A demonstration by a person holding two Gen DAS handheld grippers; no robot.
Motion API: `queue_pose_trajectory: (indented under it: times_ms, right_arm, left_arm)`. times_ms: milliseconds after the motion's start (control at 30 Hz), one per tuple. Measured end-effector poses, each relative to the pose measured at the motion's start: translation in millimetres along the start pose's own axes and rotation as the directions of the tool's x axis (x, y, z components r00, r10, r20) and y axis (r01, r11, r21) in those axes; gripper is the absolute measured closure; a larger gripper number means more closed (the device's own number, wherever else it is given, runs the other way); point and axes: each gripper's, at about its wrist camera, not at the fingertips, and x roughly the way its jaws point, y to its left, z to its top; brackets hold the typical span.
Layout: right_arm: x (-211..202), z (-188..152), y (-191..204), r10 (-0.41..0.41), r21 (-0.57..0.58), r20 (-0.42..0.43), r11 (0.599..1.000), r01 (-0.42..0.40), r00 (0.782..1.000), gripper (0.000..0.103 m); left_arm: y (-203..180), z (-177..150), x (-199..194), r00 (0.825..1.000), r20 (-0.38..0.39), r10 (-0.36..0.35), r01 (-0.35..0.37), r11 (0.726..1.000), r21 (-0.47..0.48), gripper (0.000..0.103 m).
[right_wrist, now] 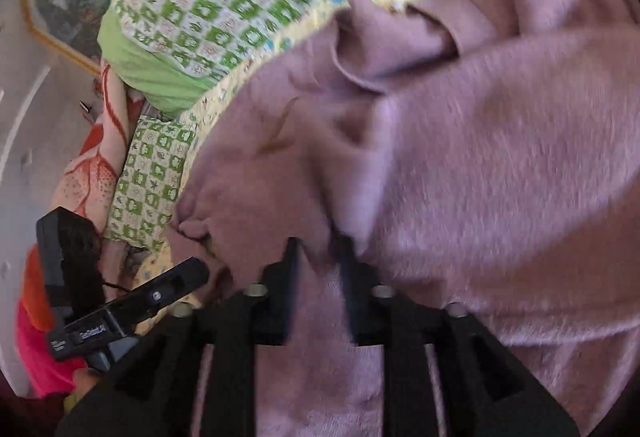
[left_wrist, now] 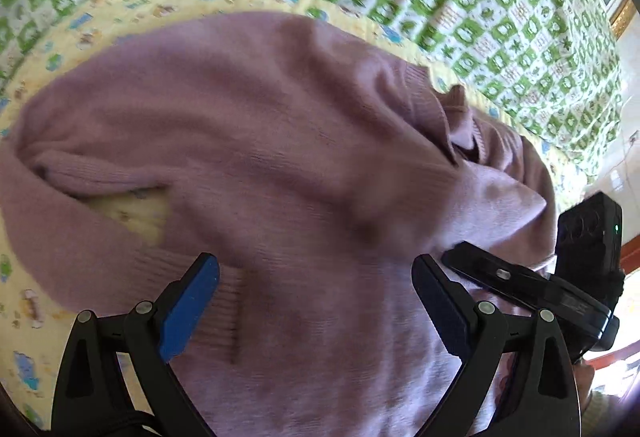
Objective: Fold small clothes
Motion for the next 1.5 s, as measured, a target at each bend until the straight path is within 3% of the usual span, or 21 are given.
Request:
queue_pose_trajectory:
  times_ms: [67, 233, 367, 400, 433, 467, 500, 600, 667, 733, 800, 900, 967, 1100, 1233, 1400, 1433, 1500]
  right_arm:
    - [-7.9, -0.6, -6.4, 0.024, 0.037, 0.012, 0.999, -0.024, 1.000, 0.041]
    - [-60.4, -5.9, -25.7, 0.011, 0.057, 0.136, 0.998, -0.019, 0.991, 0.041]
    - [-103.2, -10.7, -38.8, -0.047, 0.077, 0.219, 0.997, 0.031, 0.975, 0.041]
    - [-110.4, -11.1, -40.9, -0.061, 0.083, 0.231, 0.996, 0.043, 0.971, 0.041]
    - [-118.2, -12.2, -43.3, -0.078, 0.092, 0.244, 0.994, 0.057, 0.967, 0.041]
    - [-124.5, -13.9, -45.9, -0.084, 0.102, 0.257, 0.993, 0.059, 0.963, 0.041]
    - [-130.2, -15.1, -47.9, -0.089, 0.114, 0.268, 0.992, 0.060, 0.959, 0.041]
    - [-147.5, -15.0, -55.1, -0.116, 0.152, 0.310, 0.986, 0.072, 0.943, 0.041]
    - [-157.8, -13.9, -56.7, -0.143, 0.168, 0.339, 0.982, 0.090, 0.930, 0.041]
    - [-170.3, -11.8, -60.4, -0.174, 0.182, 0.370, 0.977, 0.112, 0.913, 0.041]
    - [-181.9, -9.7, -66.4, -0.198, 0.197, 0.393, 0.972, 0.128, 0.898, 0.041]
    - [-191.2, -7.2, -79.9, -0.246, 0.228, 0.403, 0.960, 0.164, 0.882, 0.041]
    - [-191.8, -5.2, -91.0, -0.277, 0.261, 0.388, 0.948, 0.184, 0.879, 0.041]
    - [-190.1, 9.4, -98.4, -0.320, 0.261, 0.369, 0.937, 0.233, 0.873, 0.041]
    - [-186.4, 46.5, -87.6, -0.338, 0.194, 0.363, 0.939, 0.284, 0.869, 0.041]
    - [-159.8, 97.4, -50.4, -0.275, 0.012, 0.337, 0.957, 0.288, 0.900, 0.041]
    - [-152.5, 104.8, -48.6, -0.293, -0.005, 0.323, 0.950, 0.311, 0.900, 0.041]
    - [-144.1, 115.7, -57.4, -0.365, 0.003, 0.321, 0.923, 0.384, 0.874, 0.041]
  left_arm:
    - [-9.5, 2.4, 12.6, 0.999, -0.036, -0.028, 0.028, 1.000, 0.004, 0.005]
    - [-28.6, 2.7, 53.9, 0.991, -0.135, -0.006, 0.009, 1.000, 0.025, 0.005]
    - [-39.4, 8.8, 64.6, 0.995, -0.095, 0.013, -0.010, 0.999, 0.037, 0.008]
    - [-42.1, 10.9, 63.2, 0.997, -0.076, -0.010, 0.013, 0.999, 0.039, 0.022]
    - [-46.3, 13.8, 61.7, 0.997, -0.068, -0.036, 0.039, 0.998, 0.046, 0.046]
    - [-49.5, 16.2, 60.8, 0.995, -0.075, -0.062, 0.066, 0.996, 0.055, 0.063]
    - [-52.3, 17.8, 60.5, 0.992, -0.087, -0.094, 0.100, 0.993, 0.062, 0.089]
    - [-63.0, 22.0, 30.5, 0.988, -0.025, -0.151, 0.152, 0.983, 0.102, 0.093]
    - [-63.5, 28.4, -10.9, 0.974, 0.071, -0.215, 0.205, 0.971, 0.126, 0.094]
    - [-57.8, 33.9, -50.0, 0.955, 0.183, -0.232, 0.204, 0.966, 0.161, 0.094]
    - [-38.3, 39.4, -62.2, 0.947, 0.227, -0.228, 0.193, 0.967, 0.168, 0.094]
    - [-11.9, 39.1, -39.5, 0.970, 0.174, -0.171, 0.149, 0.980, 0.130, 0.094]
    - [3.9, 32.4, -28.4, 0.973, 0.152, -0.175, 0.161, 0.982, 0.098, 0.094]
    - [0.9, -1.9, -21.1, 0.976, 0.124, -0.180, 0.164, 0.979, 0.123, 0.094]
    - [-7.7, -24.8, -6.2, 0.982, 0.067, -0.178, 0.168, 0.976, 0.137, 0.094]
    - [-11.6, -41.8, -7.4, 0.982, 0.081, -0.169, 0.159, 0.981, 0.115, 0.094]
    - [-8.6, -39.9, -7.3, 0.982, 0.087, -0.166, 0.157, 0.982, 0.105, 0.094]
    - [-4.6, -35.0, -9.6, 0.982, 0.100, -0.161, 0.152, 0.984, 0.096, 0.094]
